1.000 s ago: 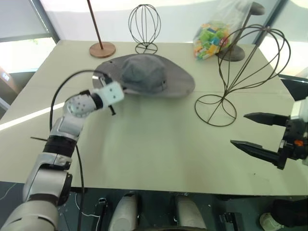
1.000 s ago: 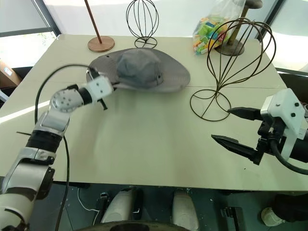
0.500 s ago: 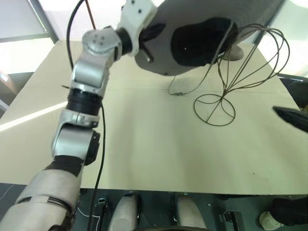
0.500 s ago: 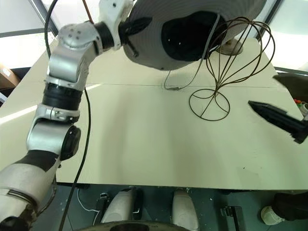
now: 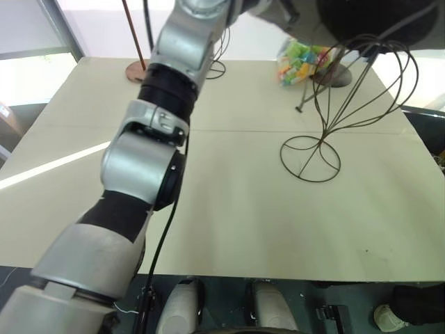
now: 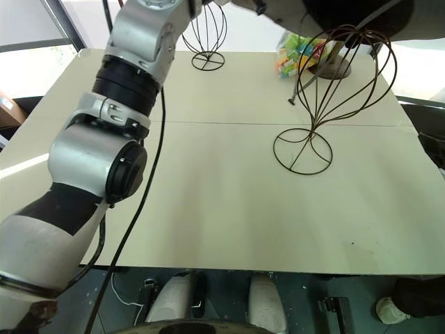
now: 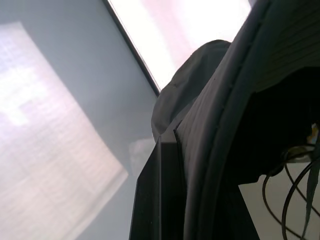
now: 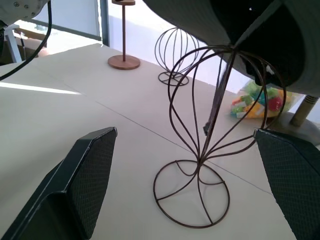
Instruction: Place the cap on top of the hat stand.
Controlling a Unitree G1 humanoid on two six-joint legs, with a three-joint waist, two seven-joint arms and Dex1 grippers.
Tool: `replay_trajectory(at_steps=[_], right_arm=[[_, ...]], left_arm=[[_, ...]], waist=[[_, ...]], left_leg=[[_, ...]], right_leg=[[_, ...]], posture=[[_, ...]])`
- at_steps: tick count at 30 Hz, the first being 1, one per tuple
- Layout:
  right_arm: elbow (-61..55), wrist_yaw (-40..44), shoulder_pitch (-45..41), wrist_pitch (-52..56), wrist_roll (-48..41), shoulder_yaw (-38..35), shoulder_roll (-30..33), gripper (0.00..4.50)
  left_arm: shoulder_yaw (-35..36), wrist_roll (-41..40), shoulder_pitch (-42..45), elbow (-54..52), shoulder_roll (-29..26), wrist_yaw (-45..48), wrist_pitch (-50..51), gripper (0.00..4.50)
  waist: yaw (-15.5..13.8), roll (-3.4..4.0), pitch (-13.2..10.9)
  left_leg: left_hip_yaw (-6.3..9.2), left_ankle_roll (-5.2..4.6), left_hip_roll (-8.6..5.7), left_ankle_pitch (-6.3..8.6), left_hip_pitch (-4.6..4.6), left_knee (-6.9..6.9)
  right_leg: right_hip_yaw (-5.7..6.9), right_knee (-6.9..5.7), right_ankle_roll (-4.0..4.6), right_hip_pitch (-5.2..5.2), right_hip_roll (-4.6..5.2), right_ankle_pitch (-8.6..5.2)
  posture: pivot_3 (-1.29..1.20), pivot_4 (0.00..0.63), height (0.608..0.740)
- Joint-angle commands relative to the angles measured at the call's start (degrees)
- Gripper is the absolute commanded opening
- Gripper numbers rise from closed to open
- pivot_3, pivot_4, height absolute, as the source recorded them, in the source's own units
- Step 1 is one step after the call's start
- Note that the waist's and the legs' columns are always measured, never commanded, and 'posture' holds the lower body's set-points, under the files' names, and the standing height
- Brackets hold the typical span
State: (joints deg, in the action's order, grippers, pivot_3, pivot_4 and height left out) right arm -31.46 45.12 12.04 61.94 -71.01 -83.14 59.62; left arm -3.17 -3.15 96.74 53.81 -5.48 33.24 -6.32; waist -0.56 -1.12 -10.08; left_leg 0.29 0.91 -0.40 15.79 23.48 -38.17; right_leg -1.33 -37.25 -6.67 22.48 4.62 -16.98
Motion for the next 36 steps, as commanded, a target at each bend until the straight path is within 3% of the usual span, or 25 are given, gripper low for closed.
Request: replay_trajectory(at_steps=[1,5,7,11,15,21,36], right_arm=[[-1.23,-1.1,1.81,-0.82,-1.47,-4.88,-0.78,4.5],[-1.31,-1.22,5.21,-1.38,-1.69,-7.52,-2.01,4.5],[-1.19,-1.24,7.1,-1.84,-1.13,-8.58,-2.97,4.5],[-0.53,-1.34,10.12,-2.89,-1.51,-9.99,-3.92,4.5],[-0.33,-0.98,12.88,-3.85,-1.44,-10.23,-4.67,4.5],[-0.88,-0.54,16.72,-5.64,-1.07,-9.68,-6.39,4.5],[-1.25,-0.13,27.76,-10.76,-5.33,-15.6,-11.29,4.5]], left_arm=[[0.32,0.83,1.07,-2.8,-0.21,-0.17,-8.9,0.04],[-2.41,4.99,-4.43,-6.65,-1.45,-0.96,-18.8,0.04],[-4.57,10.17,-9.54,-9.72,-3.74,-4.35,-29.86,0.04],[-9.23,21.15,-17.81,-11.85,-7.78,-11.25,-45.71,0.04],[-13.98,38.12,-20.83,-12.16,-11.1,-24.0,-57.38,0.04],[-18.55,48.88,-19.49,-7.52,-10.86,-36.76,-56.88,0.04],[-26.65,55.08,-18.9,-0.54,-12.28,-45.97,-56.86,0.04]], waist=[[0.02,0.04,-0.01],[-0.14,0.09,0.02],[-0.13,0.12,0.04],[-0.18,0.13,0.05],[-0.65,0.02,-0.01],[-1.78,0.0,-0.01],[-1.67,0.01,0.0]], left_leg=[[-0.01,0.0,0.01,0.0,0.0,0.01],[-0.02,0.01,0.03,0.0,-0.04,0.04],[-0.03,0.01,0.04,0.0,-0.08,0.03],[-0.06,0.01,0.12,0.0,-0.1,0.04],[-0.05,0.01,0.1,0.0,-0.05,0.0],[-0.08,0.0,0.07,0.0,-0.01,-0.05],[-0.08,0.0,0.09,0.0,-0.02,-0.05]], right_leg=[[-0.01,0.0,0.0,0.02,0.0,0.0],[-0.05,-0.02,0.0,0.01,-0.02,0.0],[-0.07,-0.02,0.0,-0.05,0.0,0.0],[-0.13,-0.04,0.01,-0.02,-0.02,0.01],[-0.12,-0.02,-0.03,-0.04,0.03,0.03],[-0.11,0.01,-0.12,-0.05,0.06,0.08],[-0.1,0.01,-0.12,-0.06,0.06,0.08]], posture=[[0.0,0.15,0.739],[0.0,0.15,0.739],[0.0,0.15,0.739],[0.0,0.15,0.739],[0.0,0.15,0.739],[0.0,0.15,0.739],[0.0,0.15,0.739]])
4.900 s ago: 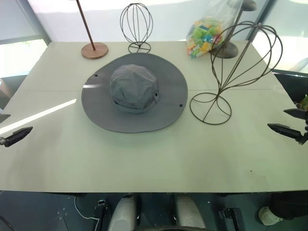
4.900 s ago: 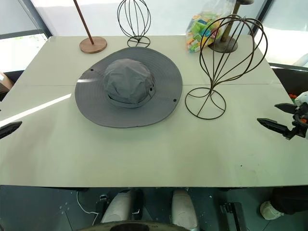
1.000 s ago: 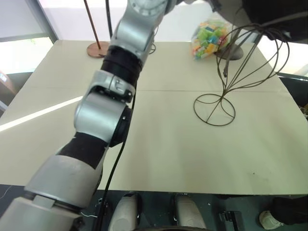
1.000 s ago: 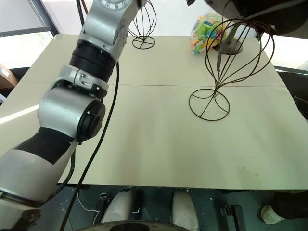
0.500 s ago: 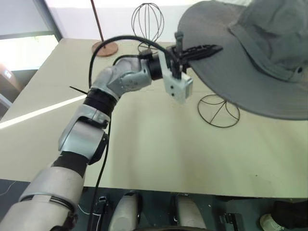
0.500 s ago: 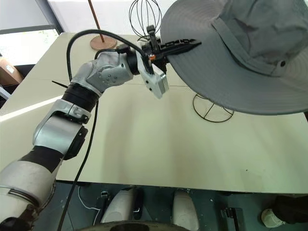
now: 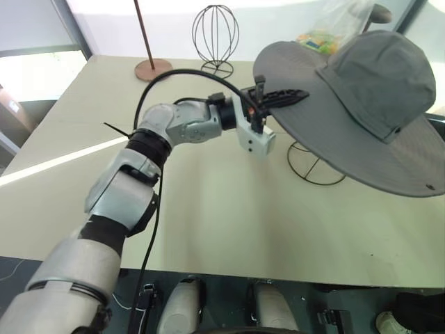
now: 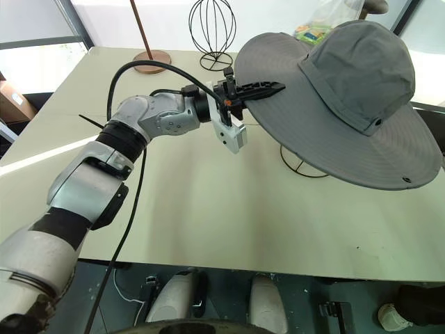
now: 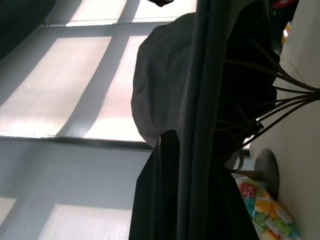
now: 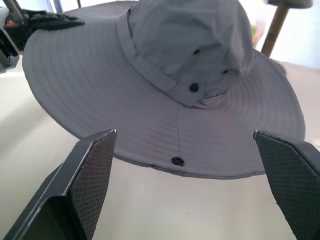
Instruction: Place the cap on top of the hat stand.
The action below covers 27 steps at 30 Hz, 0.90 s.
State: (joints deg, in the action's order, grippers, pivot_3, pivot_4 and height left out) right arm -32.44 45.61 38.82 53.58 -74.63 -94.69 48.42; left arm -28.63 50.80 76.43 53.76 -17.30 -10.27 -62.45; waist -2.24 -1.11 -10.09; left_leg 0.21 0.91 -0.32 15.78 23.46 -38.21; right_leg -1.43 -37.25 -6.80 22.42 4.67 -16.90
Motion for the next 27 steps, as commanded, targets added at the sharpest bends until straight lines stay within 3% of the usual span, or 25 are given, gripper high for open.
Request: replay_trajectory(at_steps=[1,8,12,19,22,27], right_arm=[[-0.41,-0.88,1.29,-2.89,-1.79,-3.9,-0.11,4.5],[-0.31,-0.7,2.38,-6.5,-0.55,-3.34,1.71,4.5],[3.49,-3.65,-1.24,-7.36,-0.65,-1.02,6.45,4.5],[3.08,-2.65,-3.16,-7.49,1.67,2.24,7.58,4.5],[3.37,-2.41,-3.99,-7.28,2.36,2.79,7.94,4.5],[4.26,-1.92,-5.35,-7.06,4.16,4.34,8.74,4.5]], left_arm=[[-1.64,1.33,1.09,-0.34,-0.58,-2.72,-0.93,0.04],[-2.97,-1.32,-2.32,1.62,-0.26,-0.17,-1.15,0.04],[-1.98,-4.67,-2.72,2.56,0.88,3.07,-0.65,0.04],[-1.46,-9.41,-3.32,1.24,0.93,8.01,-0.55,0.04],[-1.48,-10.47,-3.63,0.16,0.33,9.34,-1.08,0.92],[-0.98,-13.74,-4.56,-1.71,-2.38,13.28,-4.02,3.39]], waist=[[0.02,0.0,0.0],[0.03,0.03,0.02],[0.09,-0.02,-0.01],[0.02,-0.01,0.0],[0.04,0.0,0.01],[0.17,0.02,0.02]], left_leg=[[0.0,0.0,0.0,0.0,0.0,0.0],[0.0,0.0,0.01,0.0,-0.01,0.0],[-0.03,0.0,0.0,0.0,-0.01,-0.02],[0.0,0.0,-0.01,0.0,0.01,-0.02],[0.0,0.0,-0.01,0.0,0.0,-0.03],[0.0,0.0,0.0,0.0,-0.02,-0.03]], right_leg=[[0.0,0.0,0.0,0.0,0.0,0.0],[0.0,-0.01,0.0,0.0,-0.01,0.0],[-0.01,-0.03,0.01,0.0,-0.01,0.0],[0.0,-0.03,0.01,0.01,-0.01,0.0],[0.0,-0.04,0.01,0.0,-0.01,0.0],[0.0,-0.06,0.01,0.01,-0.02,0.0]], posture=[[0.0,0.15,0.739],[0.0,0.15,0.739],[0.0,0.15,0.739],[0.0,0.15,0.739],[0.0,0.15,0.739],[0.0,0.15,0.739]])
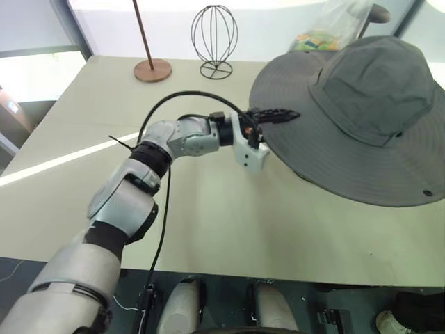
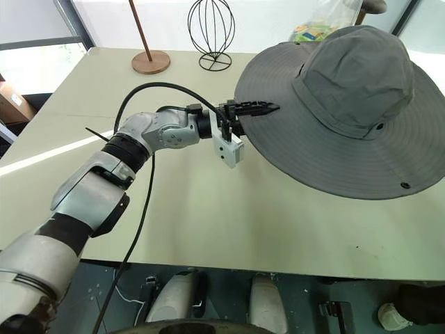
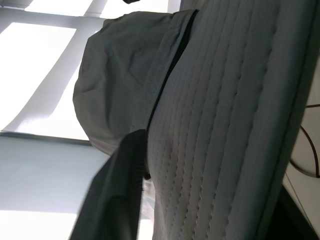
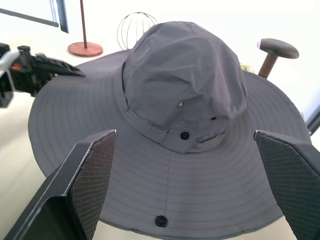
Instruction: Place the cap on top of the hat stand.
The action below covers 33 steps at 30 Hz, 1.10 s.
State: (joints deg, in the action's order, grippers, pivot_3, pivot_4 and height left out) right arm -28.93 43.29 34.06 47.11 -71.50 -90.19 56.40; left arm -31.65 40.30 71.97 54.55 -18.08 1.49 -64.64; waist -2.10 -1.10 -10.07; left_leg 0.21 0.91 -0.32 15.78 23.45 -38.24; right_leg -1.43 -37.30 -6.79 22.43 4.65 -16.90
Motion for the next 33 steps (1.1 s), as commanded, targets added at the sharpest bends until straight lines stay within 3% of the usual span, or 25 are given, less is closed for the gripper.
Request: replay_trajectory(at_steps=[1,2,8,12,15,17,19,22,25,30,33], right_arm=[[0.88,0.55,-0.88,-0.48,1.38,0.11,0.87,4.5],[1.06,0.66,-1.17,-0.37,1.71,0.49,1.07,4.5],[3.05,2.92,-1.83,0.14,4.8,1.7,2.0,4.5],[5.2,5.65,-1.15,0.27,8.04,1.67,2.47,4.5],[6.78,7.97,-0.46,0.57,10.07,1.15,2.67,4.5],[8.17,9.84,0.26,1.04,11.38,0.1,3.27,4.5],[9.19,11.23,0.42,1.64,12.06,-0.91,4.0,4.5],[10.25,12.2,-0.49,2.8,12.14,-1.62,5.19,4.5],[11.23,12.75,-1.89,3.72,12.62,-1.11,6.25,4.5],[12.54,13.57,-4.43,4.59,13.98,0.98,7.64,4.5],[12.94,13.15,-7.24,4.74,14.49,3.34,8.02,4.5]], left_arm=[[2.26,-3.5,-0.21,-2.96,-2.22,1.75,-2.22,3.97],[2.51,-3.5,-0.33,-3.45,-3.05,1.77,-2.55,4.48],[4.61,-5.86,-1.41,-4.99,-9.94,4.85,-3.98,4.48],[3.86,-19.84,-2.49,-3.8,-16.25,18.77,-5.34,4.48],[6.72,-40.8,-5.11,-8.77,-19.84,42.18,10.02,4.48],[12.46,-54.46,-4.82,-11.65,-22.6,60.64,30.2,4.48],[17.66,-61.6,-2.03,-10.96,-24.18,70.08,48.37,4.48],[24.39,-67.41,5.22,-5.4,-25.51,77.55,68.81,4.48],[28.9,-69.29,11.09,-0.22,-26.48,84.22,79.14,4.48],[30.8,-66.64,15.88,3.49,-26.33,90.5,84.77,4.48],[28.29,-65.82,14.97,1.15,-26.09,91.01,83.97,4.48]], waist=[[0.02,0.0,0.0],[0.0,0.0,0.0],[-0.01,0.02,0.01],[0.07,0.03,0.02],[0.37,0.12,0.07],[0.55,0.11,0.06],[1.1,0.1,0.05],[1.52,0.01,0.0],[1.96,0.01,0.01],[2.35,0.07,0.04],[2.77,-0.01,0.0]], left_leg=[[0.0,0.0,0.01,0.0,0.0,0.0],[0.0,0.0,0.01,0.0,0.0,0.0],[0.0,0.0,0.01,0.0,-0.01,0.0],[-0.01,0.0,0.01,0.0,-0.01,0.0],[-0.02,0.0,0.01,0.0,-0.02,0.0],[-0.03,0.0,0.02,-0.01,-0.04,0.0],[-0.02,0.01,0.02,-0.02,-0.01,-0.06],[0.06,-0.02,0.02,-0.01,0.0,-0.07],[0.09,-0.04,-0.08,0.0,-0.02,-0.07],[0.11,-0.04,-0.04,0.01,-0.07,-0.02],[0.12,-0.04,0.03,0.01,-0.05,-0.04]], right_leg=[[0.0,0.0,0.0,0.01,0.0,0.0],[0.0,-0.01,0.0,0.01,0.0,0.0],[0.0,-0.01,0.0,0.0,0.0,0.0],[0.0,-0.03,0.0,0.01,0.0,0.0],[0.01,-0.04,0.01,0.0,-0.01,0.0],[0.02,-0.06,0.01,-0.02,-0.01,0.0],[0.04,-0.11,0.02,-0.02,-0.03,0.0],[0.13,-0.1,0.02,-0.07,-0.06,-0.01],[0.13,-0.05,0.01,-0.09,-0.07,-0.02],[0.13,-0.07,-0.01,-0.1,-0.07,-0.03],[0.13,-0.08,-0.01,-0.1,-0.06,-0.03]], posture=[[0.0,0.15,0.739],[0.0,0.15,0.739],[0.0,0.15,0.739],[0.0,0.15,0.739],[0.0,0.15,0.739],[0.0,0.15,0.739],[0.0,0.15,0.739],[0.0,0.15,0.739],[0.0,0.15,0.739],[0.0,0.15,0.739],[0.0,0.15,0.739]])
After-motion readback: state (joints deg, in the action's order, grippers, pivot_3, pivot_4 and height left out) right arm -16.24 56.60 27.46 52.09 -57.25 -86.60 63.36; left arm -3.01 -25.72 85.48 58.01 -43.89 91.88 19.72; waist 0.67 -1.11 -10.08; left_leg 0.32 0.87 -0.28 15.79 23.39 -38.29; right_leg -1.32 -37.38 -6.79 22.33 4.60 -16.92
